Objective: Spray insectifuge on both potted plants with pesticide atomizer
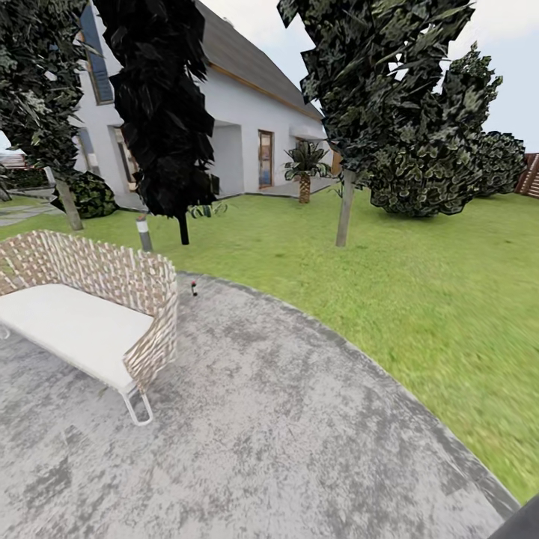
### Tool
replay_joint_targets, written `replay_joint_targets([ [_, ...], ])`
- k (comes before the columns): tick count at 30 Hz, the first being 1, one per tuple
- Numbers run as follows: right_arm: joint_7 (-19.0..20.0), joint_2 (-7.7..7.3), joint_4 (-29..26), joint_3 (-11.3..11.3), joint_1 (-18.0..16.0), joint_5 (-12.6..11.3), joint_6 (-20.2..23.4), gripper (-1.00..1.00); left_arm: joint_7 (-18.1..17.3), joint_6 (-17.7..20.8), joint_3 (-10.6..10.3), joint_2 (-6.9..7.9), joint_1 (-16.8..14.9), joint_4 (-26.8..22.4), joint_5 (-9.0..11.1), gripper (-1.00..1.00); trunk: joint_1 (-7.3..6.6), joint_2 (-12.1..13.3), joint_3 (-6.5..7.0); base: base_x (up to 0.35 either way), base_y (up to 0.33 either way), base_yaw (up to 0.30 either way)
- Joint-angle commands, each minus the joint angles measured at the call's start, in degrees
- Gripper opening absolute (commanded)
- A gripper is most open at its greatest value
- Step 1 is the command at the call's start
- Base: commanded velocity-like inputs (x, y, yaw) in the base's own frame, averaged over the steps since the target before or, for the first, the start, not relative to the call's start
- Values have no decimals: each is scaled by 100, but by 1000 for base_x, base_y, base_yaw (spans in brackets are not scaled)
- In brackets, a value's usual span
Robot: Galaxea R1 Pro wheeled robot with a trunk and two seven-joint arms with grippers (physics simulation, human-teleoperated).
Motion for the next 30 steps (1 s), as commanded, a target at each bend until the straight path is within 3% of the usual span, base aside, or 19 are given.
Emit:
replay_joint_targets([
  [1,-1,-1,5,-1,-3,1,-18,100,6,-20,6,0,-4,3,-7,100,3,-2,-5,319,-127,0],
  [30,24,-1,207,-4,-3,-27,-23,100,6,-23,12,0,-6,4,-4,100,3,-2,-5,322,-114,0],
])
